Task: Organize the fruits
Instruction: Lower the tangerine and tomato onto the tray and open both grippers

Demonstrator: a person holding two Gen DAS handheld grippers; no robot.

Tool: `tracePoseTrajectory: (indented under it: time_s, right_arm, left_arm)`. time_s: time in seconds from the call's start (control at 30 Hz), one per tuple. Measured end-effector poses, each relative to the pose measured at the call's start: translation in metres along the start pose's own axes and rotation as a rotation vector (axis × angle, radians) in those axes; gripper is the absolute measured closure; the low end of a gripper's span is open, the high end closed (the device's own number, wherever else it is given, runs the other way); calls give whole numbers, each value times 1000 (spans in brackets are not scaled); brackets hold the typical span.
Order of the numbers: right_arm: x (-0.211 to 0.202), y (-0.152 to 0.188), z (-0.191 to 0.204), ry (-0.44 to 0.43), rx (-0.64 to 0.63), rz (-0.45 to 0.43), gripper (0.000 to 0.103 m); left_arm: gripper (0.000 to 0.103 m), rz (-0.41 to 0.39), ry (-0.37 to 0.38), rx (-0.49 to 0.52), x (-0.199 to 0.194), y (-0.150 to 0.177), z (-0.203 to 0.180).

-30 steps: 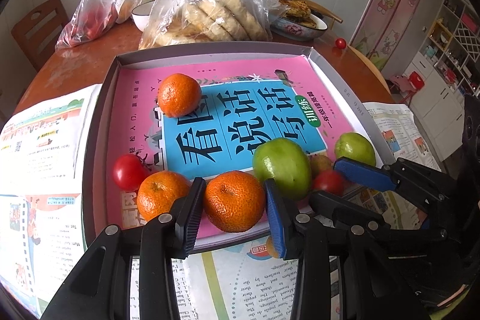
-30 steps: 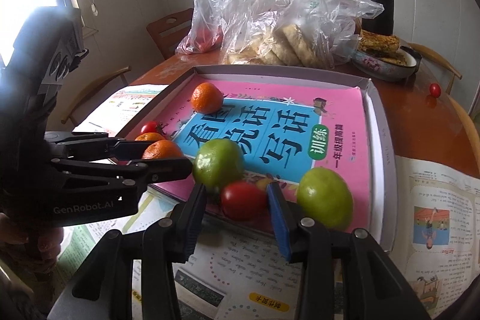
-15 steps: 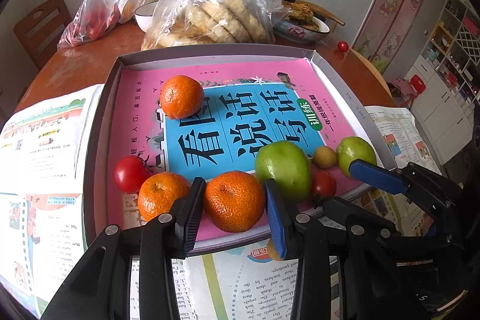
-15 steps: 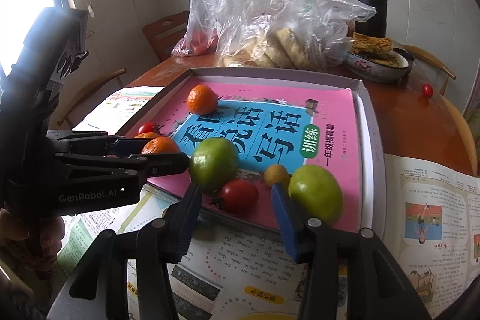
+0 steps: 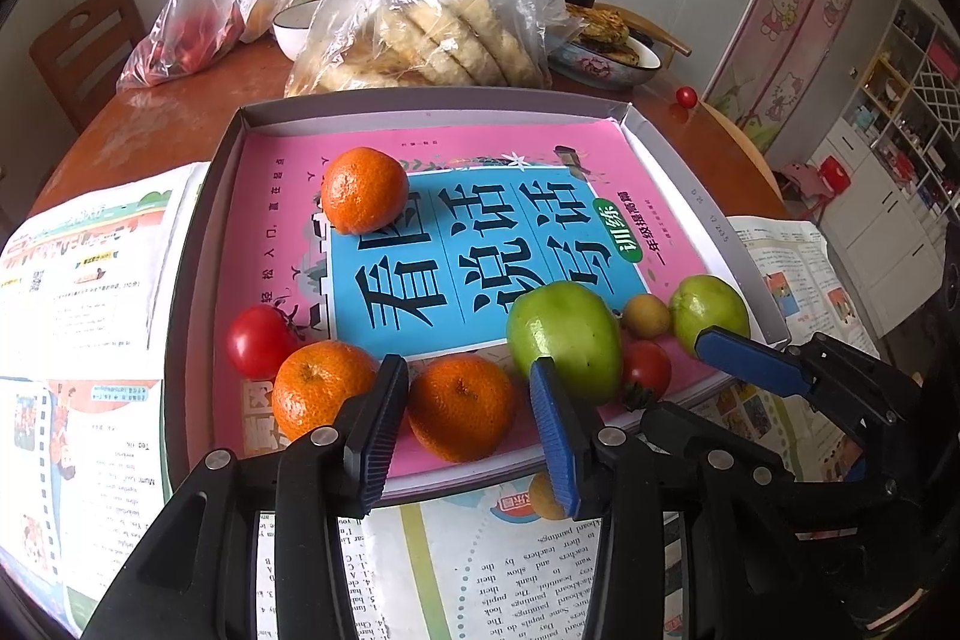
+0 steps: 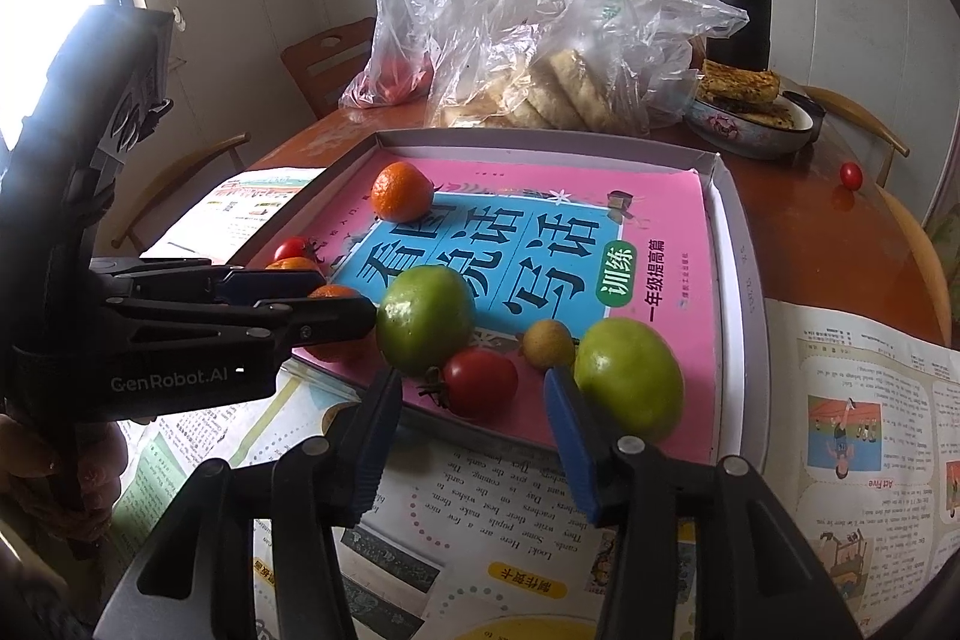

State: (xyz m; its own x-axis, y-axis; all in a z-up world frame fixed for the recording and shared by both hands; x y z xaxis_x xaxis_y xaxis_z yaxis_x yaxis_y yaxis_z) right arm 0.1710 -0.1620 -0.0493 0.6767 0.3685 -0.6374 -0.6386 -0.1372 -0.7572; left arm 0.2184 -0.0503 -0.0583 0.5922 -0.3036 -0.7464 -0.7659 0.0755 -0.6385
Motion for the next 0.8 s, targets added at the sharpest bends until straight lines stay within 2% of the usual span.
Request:
tracePoseTrajectory:
  time_s: [0.07, 0.2, 0.5, 0.8]
  right_arm:
    - [-1, -1, 0, 3, 2, -4, 53]
    - [-4, -4, -2, 13, 10, -17, 50]
    - [-19, -7, -6, 63, 11, -51, 39]
    - [-36, -6, -9, 109, 18, -77, 29]
  left_arm:
    - [56, 2, 4, -4, 0, 0, 0]
    - [42, -2, 17, -8, -3, 1, -4]
    - [27, -27, -12, 2, -16, 3, -7]
    - [25, -54, -63, -3, -33, 7, 1]
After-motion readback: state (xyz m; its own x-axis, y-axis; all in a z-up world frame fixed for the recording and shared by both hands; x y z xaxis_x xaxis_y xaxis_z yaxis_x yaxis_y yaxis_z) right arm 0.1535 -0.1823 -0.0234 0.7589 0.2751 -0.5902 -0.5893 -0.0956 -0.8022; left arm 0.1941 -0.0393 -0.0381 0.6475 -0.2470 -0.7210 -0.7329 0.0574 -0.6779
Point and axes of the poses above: each gripper's, at about its wrist camera, not at the fingertips, and x roughly the way its jaws point, z to its left, y to its underside, the point moved 6 cm from there along x, roughly the way its jaws point, and after that the axes turned 6 degrees about -z, right-handed, at the moved point
